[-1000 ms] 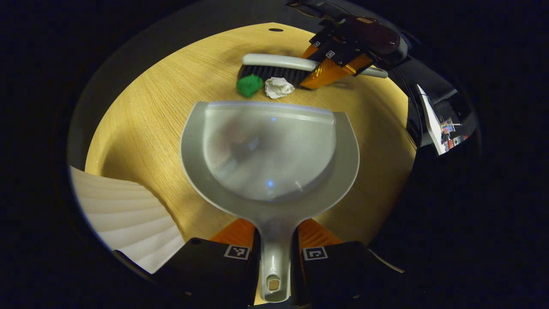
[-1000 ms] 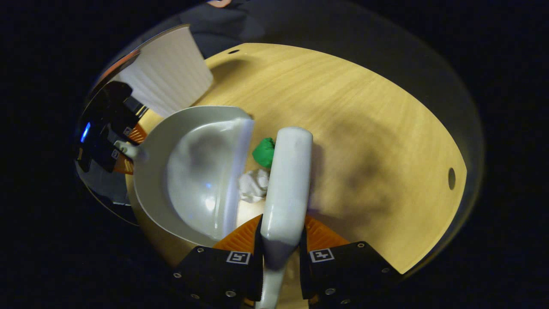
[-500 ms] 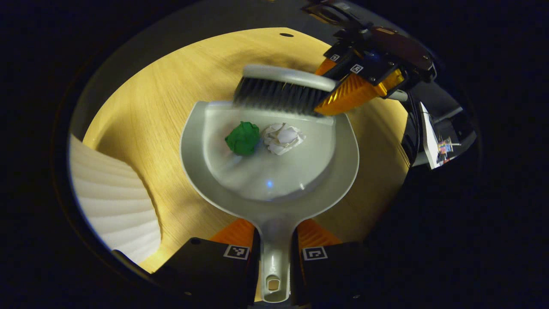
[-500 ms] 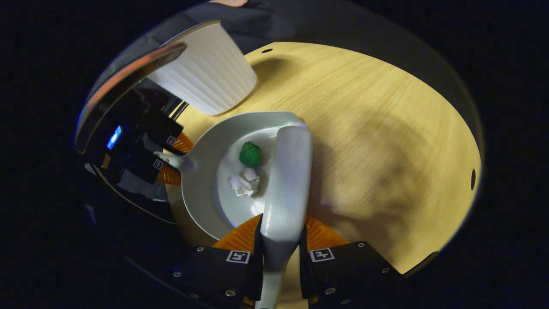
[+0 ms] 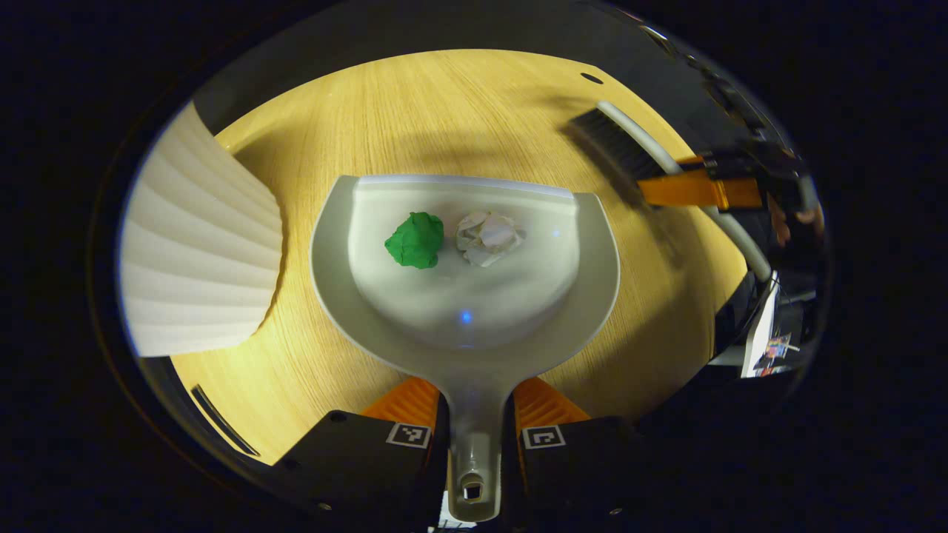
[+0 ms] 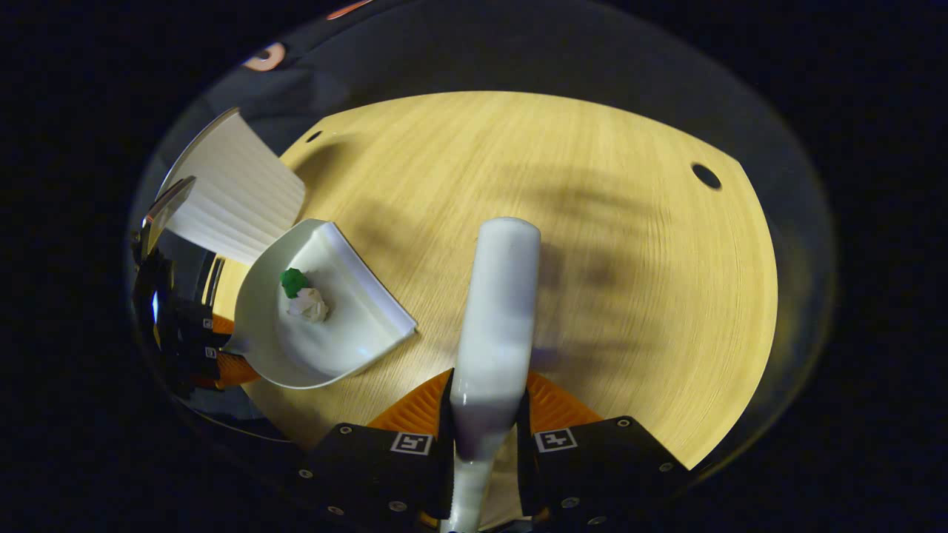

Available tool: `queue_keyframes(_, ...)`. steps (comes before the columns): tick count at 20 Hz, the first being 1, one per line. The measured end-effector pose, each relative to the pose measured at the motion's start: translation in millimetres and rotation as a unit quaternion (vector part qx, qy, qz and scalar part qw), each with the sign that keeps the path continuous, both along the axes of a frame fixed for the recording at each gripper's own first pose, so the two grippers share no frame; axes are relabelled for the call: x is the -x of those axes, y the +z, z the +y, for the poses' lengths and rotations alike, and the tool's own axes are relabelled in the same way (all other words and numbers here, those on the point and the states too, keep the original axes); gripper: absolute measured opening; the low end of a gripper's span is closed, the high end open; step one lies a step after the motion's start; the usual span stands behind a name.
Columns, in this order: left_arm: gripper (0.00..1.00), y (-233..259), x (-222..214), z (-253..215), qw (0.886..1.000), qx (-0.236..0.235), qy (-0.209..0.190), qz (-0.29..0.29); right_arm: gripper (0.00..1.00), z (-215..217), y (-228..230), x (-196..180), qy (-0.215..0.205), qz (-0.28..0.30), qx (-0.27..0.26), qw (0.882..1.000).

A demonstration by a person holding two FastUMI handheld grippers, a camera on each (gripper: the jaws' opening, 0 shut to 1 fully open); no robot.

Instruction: Pick up the small broom and dustpan from the desktop, sweep the trash into the dustpan with the broom, and then empty the trash into the garbage bin.

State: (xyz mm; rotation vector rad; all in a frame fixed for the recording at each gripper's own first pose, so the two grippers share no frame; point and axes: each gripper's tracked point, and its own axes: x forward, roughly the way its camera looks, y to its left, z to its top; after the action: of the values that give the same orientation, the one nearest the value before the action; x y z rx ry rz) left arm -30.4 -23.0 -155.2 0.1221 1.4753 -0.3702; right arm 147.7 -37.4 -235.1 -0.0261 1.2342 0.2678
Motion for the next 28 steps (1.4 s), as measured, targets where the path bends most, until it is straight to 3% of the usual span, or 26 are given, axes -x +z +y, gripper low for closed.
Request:
queue_keyframes(5, 0.31, -6, -7, -17, 0.995, -0.004, 0.097, 0.0, 0.36, -1, -25, 64, -0.091, 0.034, 0.029, 0.995)
queue_keyframes(7, 0.3, -7, -13, -24, 0.994, -0.01, 0.11, -0.004, 0.35, 11, -24, 79, -0.126, 0.043, 0.016, 0.991)
queue_keyframes(9, 0.3, -5, -11, -28, 0.993, -0.009, 0.114, -0.007, 0.36, 14, -27, 81, -0.126, 0.036, 0.025, 0.991)
queue_keyframes(10, 0.31, -2, -11, -26, 0.993, -0.004, 0.116, -0.009, 0.29, 13, -26, 80, -0.125, 0.032, 0.029, 0.991)
queue_keyframes(11, 0.3, 0, -12, -24, 0.993, -0.003, 0.113, -0.016, 0.4, 14, -27, 80, -0.12, 0.028, 0.03, 0.992)
queue_keyframes(12, 0.3, 4, -14, -21, 0.993, -0.007, 0.111, -0.028, 0.42, 11, -31, 81, -0.118, 0.023, 0.033, 0.992)
queue_keyframes(13, 0.3, 12, -13, -21, 0.993, -0.011, 0.108, -0.037, 0.37, 9, -33, 83, -0.119, 0.024, 0.034, 0.992)
queue_keyframes(14, 0.3, 18, -15, -23, 0.993, -0.008, 0.111, -0.048, 0.49, 7, -30, 89, -0.12, 0.027, 0.026, 0.992)
queue_keyframes(16, 0.3, 36, -18, -28, 0.992, 0.002, 0.107, -0.063, 0.58, 1, -25, 90, -0.125, 0.021, 0.019, 0.992)
queue_keyframes(18, 0.3, 58, -20, -27, 0.991, 0.012, 0.099, -0.089, 0.83, -4, -24, 90, -0.126, 0.014, 0.018, 0.992)
queue_keyframes(20, 0.3, 79, -23, -28, 0.99, 0.019, 0.093, -0.108, 0.93, -8, -20, 88, -0.128, 0.012, 0.009, 0.992)
queue_keyframes(25, 0.3, 192, -39, -22, 0.984, 0.039, 0.025, -0.17, 0.96, 1, -21, 95, -0.118, 0.007, 0.006, 0.993)
queue_keyframes(28, 0.3, 256, -53, 8, 0.981, 0.058, 0.041, -0.181, 0.96, 6, -19, 94, -0.109, 0.004, 0.001, 0.994)
